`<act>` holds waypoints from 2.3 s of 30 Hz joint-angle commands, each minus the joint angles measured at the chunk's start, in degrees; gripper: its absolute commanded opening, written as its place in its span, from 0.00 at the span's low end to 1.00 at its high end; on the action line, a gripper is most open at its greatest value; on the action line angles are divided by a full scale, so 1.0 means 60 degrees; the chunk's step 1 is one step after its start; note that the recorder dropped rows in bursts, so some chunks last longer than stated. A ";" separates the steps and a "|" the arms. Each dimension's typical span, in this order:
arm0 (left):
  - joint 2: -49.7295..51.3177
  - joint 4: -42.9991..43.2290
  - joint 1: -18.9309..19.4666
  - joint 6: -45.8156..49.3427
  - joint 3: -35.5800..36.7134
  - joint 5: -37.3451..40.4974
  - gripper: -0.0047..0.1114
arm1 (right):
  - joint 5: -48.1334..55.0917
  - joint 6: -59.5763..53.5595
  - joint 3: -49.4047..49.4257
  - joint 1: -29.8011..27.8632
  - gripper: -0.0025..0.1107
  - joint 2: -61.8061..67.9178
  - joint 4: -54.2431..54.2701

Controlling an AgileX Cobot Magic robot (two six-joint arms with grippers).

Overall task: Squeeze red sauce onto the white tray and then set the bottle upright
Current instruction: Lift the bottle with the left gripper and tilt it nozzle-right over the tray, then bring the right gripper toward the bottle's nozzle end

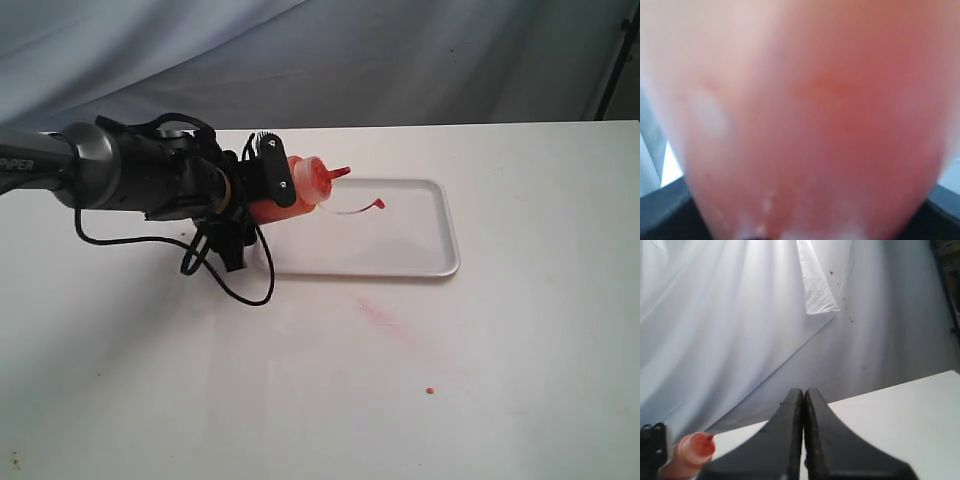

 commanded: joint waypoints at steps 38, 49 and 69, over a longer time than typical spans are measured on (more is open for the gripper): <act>0.0086 0.5032 -0.1272 -0.2353 -0.0476 0.3704 0.04 | -0.3192 -1.0300 -0.8219 0.3843 0.66 1.6696 0.0976; -0.0643 0.3538 -0.1272 -0.1738 -0.0445 0.3809 0.04 | -0.3698 -1.0258 -0.8234 0.3843 0.66 1.7142 0.0709; -0.0775 0.7114 -0.1941 -0.1554 -0.0463 0.6000 0.04 | -0.4194 -0.8290 -0.8234 0.3843 0.66 1.7142 -0.1183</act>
